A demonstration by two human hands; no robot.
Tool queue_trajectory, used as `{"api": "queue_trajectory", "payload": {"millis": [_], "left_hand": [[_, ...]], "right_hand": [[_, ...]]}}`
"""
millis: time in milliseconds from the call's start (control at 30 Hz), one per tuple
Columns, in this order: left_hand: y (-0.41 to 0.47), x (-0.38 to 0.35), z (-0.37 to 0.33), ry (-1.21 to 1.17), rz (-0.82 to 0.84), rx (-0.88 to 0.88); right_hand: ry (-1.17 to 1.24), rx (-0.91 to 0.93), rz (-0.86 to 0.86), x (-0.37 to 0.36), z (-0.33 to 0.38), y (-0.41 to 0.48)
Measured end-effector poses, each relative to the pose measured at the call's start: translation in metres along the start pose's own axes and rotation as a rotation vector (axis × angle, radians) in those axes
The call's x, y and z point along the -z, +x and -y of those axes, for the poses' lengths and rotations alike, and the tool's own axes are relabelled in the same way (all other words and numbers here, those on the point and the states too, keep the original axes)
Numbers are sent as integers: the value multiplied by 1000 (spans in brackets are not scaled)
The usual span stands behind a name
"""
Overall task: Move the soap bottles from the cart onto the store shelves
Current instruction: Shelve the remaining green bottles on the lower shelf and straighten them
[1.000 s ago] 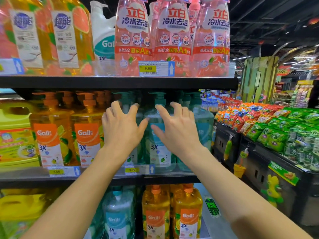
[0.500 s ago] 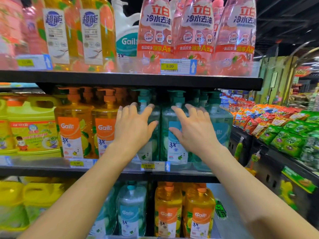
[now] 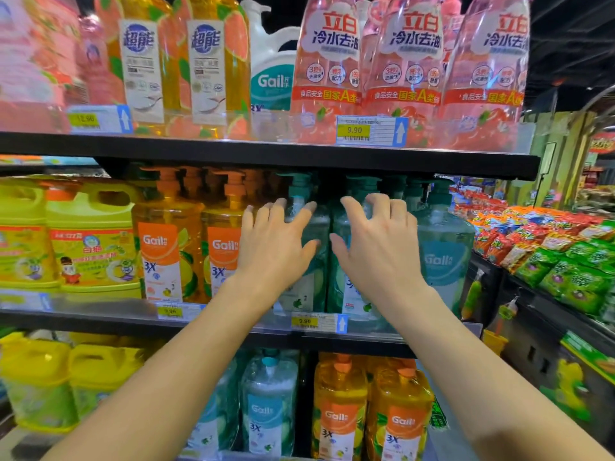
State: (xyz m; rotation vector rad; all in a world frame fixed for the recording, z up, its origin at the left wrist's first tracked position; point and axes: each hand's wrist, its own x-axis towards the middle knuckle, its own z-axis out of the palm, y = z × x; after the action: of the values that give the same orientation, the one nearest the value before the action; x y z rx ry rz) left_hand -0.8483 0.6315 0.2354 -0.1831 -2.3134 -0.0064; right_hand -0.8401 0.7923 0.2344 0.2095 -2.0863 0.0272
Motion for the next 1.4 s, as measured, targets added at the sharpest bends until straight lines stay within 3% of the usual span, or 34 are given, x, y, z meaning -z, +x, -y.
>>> {"api": "queue_trajectory", "payload": {"millis": [200,333,1000,1233,1400], "left_hand": [[-12,5,41,-84,-178,121],[-14,0,61,12,-124,233],[-20,-8,92,-25,-107,97],[-31,-7,112,-199,-246,169],[-30,-3,149,-227,-135,286]], "right_hand": [[107,155,15,-15,29,10],[50,158,63,-26,48,17],[-27,190,170,-25,54,25],[49,218,-5,-21,79,15],[180,330,-25,-31,98,24]]}}
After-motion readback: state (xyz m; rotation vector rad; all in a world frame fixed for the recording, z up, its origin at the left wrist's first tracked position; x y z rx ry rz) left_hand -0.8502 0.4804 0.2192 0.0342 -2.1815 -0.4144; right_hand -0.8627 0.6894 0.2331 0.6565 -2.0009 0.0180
